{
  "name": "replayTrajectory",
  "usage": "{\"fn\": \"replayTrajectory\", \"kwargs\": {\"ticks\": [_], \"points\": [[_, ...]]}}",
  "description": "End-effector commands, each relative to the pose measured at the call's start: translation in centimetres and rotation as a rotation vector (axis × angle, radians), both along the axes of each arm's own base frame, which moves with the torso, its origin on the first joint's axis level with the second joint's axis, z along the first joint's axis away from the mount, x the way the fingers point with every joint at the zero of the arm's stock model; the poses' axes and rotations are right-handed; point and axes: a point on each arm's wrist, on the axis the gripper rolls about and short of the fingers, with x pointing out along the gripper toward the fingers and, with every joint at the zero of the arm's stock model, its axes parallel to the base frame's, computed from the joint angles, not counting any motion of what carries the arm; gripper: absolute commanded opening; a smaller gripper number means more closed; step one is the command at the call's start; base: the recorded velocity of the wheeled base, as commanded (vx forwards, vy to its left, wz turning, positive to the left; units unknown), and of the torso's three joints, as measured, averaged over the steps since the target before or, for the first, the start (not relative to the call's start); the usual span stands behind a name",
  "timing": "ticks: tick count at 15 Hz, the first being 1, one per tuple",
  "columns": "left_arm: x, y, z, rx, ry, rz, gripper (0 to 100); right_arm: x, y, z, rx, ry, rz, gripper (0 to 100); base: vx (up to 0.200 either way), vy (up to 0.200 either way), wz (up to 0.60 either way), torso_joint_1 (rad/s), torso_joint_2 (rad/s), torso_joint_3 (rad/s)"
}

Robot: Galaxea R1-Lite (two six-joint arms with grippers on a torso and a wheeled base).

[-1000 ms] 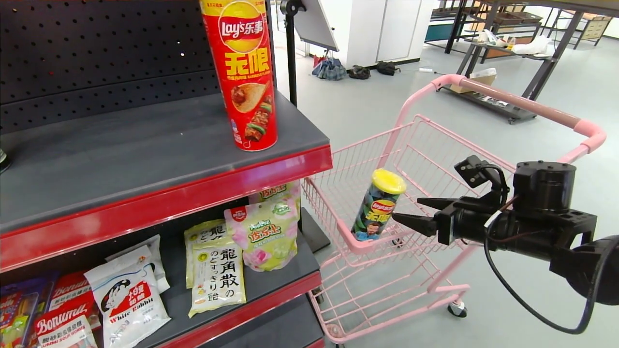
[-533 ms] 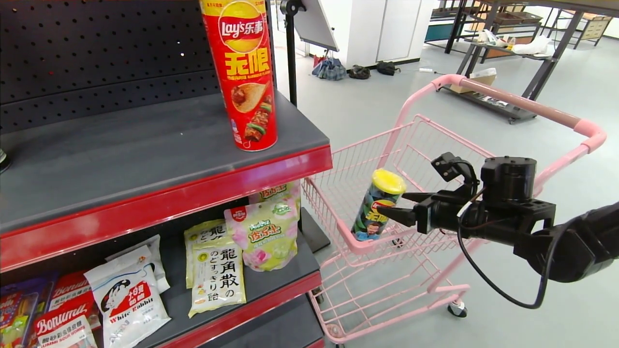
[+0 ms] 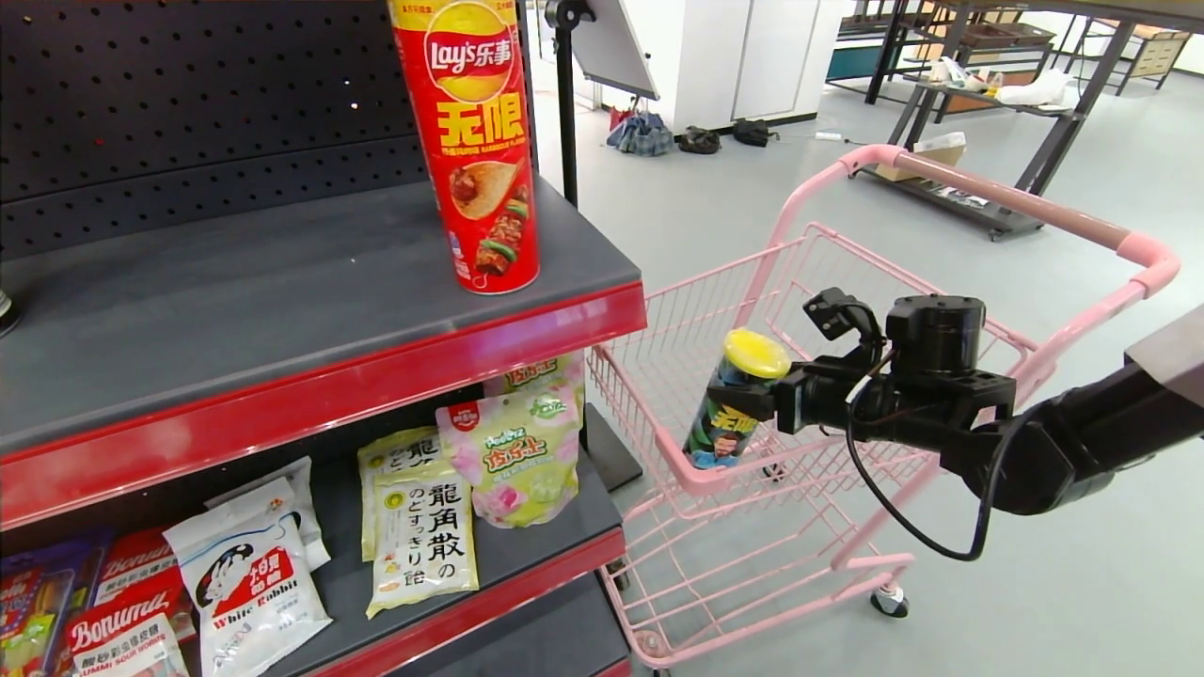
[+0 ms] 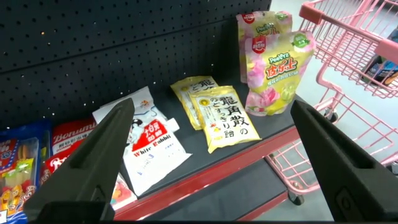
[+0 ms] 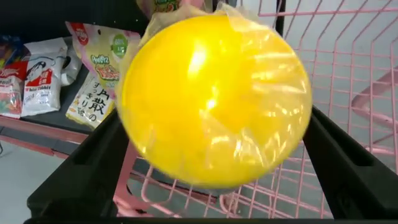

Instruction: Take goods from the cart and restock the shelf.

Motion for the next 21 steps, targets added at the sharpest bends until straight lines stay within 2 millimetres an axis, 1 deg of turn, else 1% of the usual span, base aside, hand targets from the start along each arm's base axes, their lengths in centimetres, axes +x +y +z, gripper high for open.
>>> {"fn": "replayTrajectory", "kwargs": {"ticks": [1,4,5,8,10,11,12,14,15,16,17,18,19,20,21], "points": [[0.0,0.0,0.0,-0.001,0.001,0.0,100,0.9,0.4,-0.6,0.0,0.005,0.004,100,0.0,0.0,0.0,0.0,0.0,0.0],[0.0,0.0,0.0,0.001,0.001,0.0,100,1.0,0.9,-1.4,0.005,0.034,0.007,100,0.0,0.0,0.0,0.0,0.0,0.0],[0.0,0.0,0.0,0.001,0.001,0.0,100,1.3,1.1,-1.7,0.011,0.028,0.009,0,0.0,0.0,0.0,0.0,0.0,0.0],[0.0,0.0,0.0,0.001,0.001,0.0,100,2.2,1.3,-2.5,0.014,0.012,0.008,0,0.0,0.0,0.0,0.0,0.0,0.0],[0.0,0.0,0.0,0.001,0.001,0.0,100,2.4,1.3,-2.7,0.013,0.018,0.008,0,0.0,0.0,0.0,0.0,0.0,0.0],[0.0,0.0,0.0,0.001,0.001,0.0,100,2.2,1.2,-2.6,0.008,0.014,0.008,0,0.0,0.0,0.0,0.0,0.0,0.0],[0.0,0.0,0.0,0.001,0.001,0.0,100,1.9,1.2,-1.7,0.014,-0.012,0.009,0,0.0,0.0,0.0,0.0,0.0,0.0],[0.0,0.0,0.0,0.001,0.001,0.0,100,1.4,0.9,2.5,0.042,-0.11,-0.005,0,0.0,0.0,0.0,0.0,0.0,0.0],[0.0,0.0,0.0,0.001,0.001,0.0,100,1.1,0.8,3.6,0.047,-0.131,-0.006,0,0.0,0.0,0.0,0.0,0.0,0.0],[0.0,0.0,0.0,0.001,0.001,0.0,100,0.0,0.5,6.2,0.055,-0.17,-0.006,0,0.0,0.0,0.0,0.0,0.0,0.0],[0.0,0.0,0.0,-0.001,0.001,0.0,100,-1.4,0.0,9.2,0.063,-0.206,-0.011,0,0.0,0.0,0.0,0.0,0.0,0.0],[0.0,0.0,0.0,0.001,0.001,0.0,100,-3.3,-0.7,12.4,0.07,-0.247,-0.024,0,0.0,0.0,0.0,0.0,0.0,0.0],[0.0,0.0,0.0,0.001,0.001,0.0,100,-5.1,-1.5,14.5,0.07,-0.273,-0.054,0,0.0,0.0,0.0,0.0,0.0,0.0],[0.0,0.0,0.0,0.001,0.001,0.0,100,-7.2,-2.5,16.2,0.061,-0.294,-0.129,0,0.0,0.0,0.0,0.0,0.0,0.0],[0.0,0.0,0.0,-0.001,0.001,0.0,100,-9.2,-3.3,17.1,0.045,-0.314,-0.265,0,0.0,0.0,0.0,0.0,0.0,0.0]]}}
